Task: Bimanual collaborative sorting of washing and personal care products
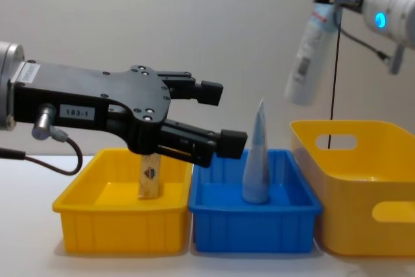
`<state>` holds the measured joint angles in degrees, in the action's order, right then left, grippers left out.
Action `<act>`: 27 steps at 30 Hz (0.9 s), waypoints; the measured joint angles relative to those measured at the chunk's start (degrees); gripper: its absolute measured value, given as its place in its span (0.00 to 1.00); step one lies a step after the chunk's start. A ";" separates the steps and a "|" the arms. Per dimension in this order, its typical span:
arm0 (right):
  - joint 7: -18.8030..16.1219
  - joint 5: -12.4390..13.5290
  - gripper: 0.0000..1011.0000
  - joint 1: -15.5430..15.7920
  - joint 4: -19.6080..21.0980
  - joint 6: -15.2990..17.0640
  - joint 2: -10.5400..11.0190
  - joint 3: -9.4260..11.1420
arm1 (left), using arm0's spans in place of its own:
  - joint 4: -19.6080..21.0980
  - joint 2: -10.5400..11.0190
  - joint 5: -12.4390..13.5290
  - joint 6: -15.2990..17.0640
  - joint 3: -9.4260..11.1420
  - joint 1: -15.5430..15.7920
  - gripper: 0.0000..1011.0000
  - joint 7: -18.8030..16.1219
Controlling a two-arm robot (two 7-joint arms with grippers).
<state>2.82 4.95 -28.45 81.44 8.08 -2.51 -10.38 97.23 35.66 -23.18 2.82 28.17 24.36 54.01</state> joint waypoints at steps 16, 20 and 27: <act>2.51 -2.33 0.00 -1.33 -2.01 -0.46 2.57 4.08 | 0.00 0.00 0.00 0.00 0.00 0.00 0.99 0.00; 3.32 -3.38 0.00 -1.48 -3.23 -0.44 3.20 4.73 | 0.00 0.00 0.00 0.00 0.00 0.00 0.99 0.00; 4.83 -5.17 0.00 -1.92 -6.05 -0.63 4.13 5.50 | 0.00 0.00 0.00 0.00 0.00 0.00 0.99 0.00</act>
<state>7.65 -0.22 -30.37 75.39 7.45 1.62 -4.89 97.23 35.66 -23.18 2.82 28.17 24.36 54.01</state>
